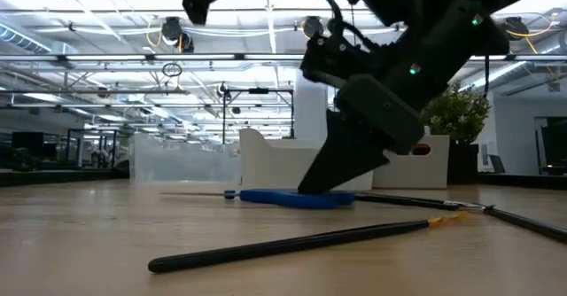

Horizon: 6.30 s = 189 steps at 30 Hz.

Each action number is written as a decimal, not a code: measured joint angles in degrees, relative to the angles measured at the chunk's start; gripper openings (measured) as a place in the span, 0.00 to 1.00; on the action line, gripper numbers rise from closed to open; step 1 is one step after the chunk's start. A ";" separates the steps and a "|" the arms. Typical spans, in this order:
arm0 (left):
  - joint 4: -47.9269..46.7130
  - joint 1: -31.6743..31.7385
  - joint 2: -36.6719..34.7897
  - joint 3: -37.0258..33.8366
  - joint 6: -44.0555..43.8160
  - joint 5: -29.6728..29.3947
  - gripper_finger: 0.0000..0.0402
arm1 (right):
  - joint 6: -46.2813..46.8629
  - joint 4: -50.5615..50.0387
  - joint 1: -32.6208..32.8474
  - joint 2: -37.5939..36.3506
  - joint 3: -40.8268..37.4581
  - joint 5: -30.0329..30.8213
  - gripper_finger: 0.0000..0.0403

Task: Pick & Place Paint Supplies
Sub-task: Put the blue scissors in the white bin, then put the bottom left gold paint brush in the transparent bin

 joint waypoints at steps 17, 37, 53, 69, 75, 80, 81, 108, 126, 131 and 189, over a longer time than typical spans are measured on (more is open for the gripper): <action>-3.60 0.00 -4.75 0.01 3.95 -0.47 0.53 | 2.73 -4.61 -1.47 1.98 0.26 -3.06 0.17; -3.46 -0.07 -4.75 0.01 1.42 -0.47 0.53 | -1.90 0.91 -1.61 -5.36 -0.07 -3.64 0.17; -3.21 -1.99 -4.77 0.01 1.41 0.01 0.53 | -7.98 -11.11 -7.96 -20.03 0.00 1.61 0.17; -4.19 -1.95 -4.82 0.01 1.39 -0.01 0.53 | -4.66 -20.30 -20.98 -22.57 -4.33 -2.47 0.17; -4.68 -1.95 -4.82 0.01 1.37 -0.01 0.53 | -3.80 -19.41 -20.88 -22.49 -6.60 -3.96 0.17; -4.66 -1.90 -4.82 0.01 1.37 -0.01 0.53 | -3.78 -17.51 -20.95 -22.54 -7.28 -3.67 0.21; -4.70 -1.90 -4.82 0.01 1.39 -0.01 0.53 | -3.71 -16.83 -20.95 -22.54 -7.28 -3.65 0.25; -6.80 -1.90 -4.84 0.01 2.25 -0.03 0.53 | 0.31 -5.53 1.53 -24.78 -7.16 -18.55 0.65; -8.55 -1.90 -4.84 0.01 2.11 -0.03 0.53 | -4.83 3.03 12.62 -4.11 -7.14 -10.89 0.50; -8.96 -1.90 -4.84 0.01 1.59 -0.01 0.53 | -4.78 0.96 12.60 -3.48 -7.00 -10.40 0.41; -20.30 -6.45 -4.36 -0.01 1.52 0.01 0.53 | -14.46 -2.00 7.85 -21.28 -7.26 5.84 0.00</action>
